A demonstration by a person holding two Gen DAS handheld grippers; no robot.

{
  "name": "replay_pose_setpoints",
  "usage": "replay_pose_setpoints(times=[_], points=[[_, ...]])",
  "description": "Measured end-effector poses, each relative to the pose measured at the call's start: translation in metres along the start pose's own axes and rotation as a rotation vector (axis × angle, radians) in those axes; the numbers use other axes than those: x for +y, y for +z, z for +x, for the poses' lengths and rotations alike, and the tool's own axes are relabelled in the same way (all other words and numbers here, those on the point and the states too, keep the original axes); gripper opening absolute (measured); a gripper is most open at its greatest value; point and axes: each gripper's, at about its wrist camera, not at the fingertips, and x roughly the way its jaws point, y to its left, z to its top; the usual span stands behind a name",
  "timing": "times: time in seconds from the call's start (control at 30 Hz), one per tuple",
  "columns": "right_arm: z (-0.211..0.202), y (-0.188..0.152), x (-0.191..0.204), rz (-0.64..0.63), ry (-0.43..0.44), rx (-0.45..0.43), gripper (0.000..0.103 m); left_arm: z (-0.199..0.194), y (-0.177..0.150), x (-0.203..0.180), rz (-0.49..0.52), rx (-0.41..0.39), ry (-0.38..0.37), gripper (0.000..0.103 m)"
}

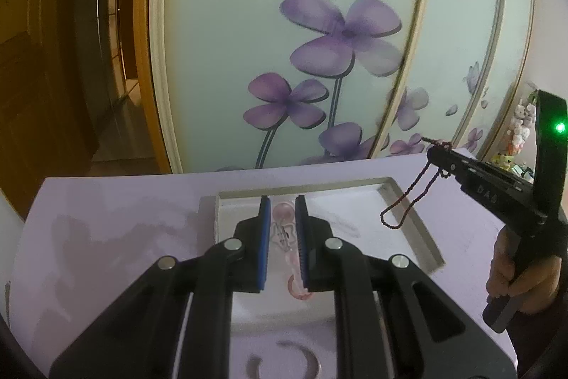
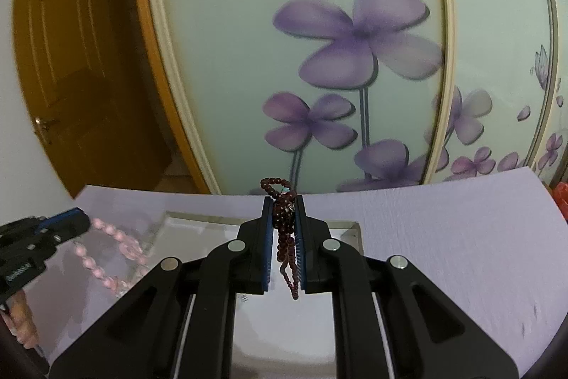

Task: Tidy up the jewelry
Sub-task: 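Carry the dark red bracelet into the white tray and release while left grasps the pink bracelet, then lower the pink beaded bracelet into the tray and open the left gripper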

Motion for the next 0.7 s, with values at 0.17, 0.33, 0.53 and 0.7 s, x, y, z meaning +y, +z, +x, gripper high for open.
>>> replay_pose_setpoints(times=[0.17, 0.33, 0.53, 0.7], points=[[0.042, -0.009, -0.013, 0.008, -0.024, 0.068, 0.012, 0.038, -0.001, 0.007, -0.007, 0.037, 0.008, 0.014], [0.058, -0.021, -0.023, 0.043, 0.001, 0.138, 0.044, 0.060, -0.005, 0.011, -0.008, 0.060, 0.006, 0.014], [0.048, -0.021, -0.028, 0.046, 0.007, 0.124, 0.046, 0.067, -0.009, 0.014, -0.012, 0.064, 0.006, 0.014], [0.042, -0.020, -0.030, 0.058, 0.018, 0.122, 0.046, 0.079, -0.012, 0.016, -0.023, 0.082, 0.009, 0.014]])
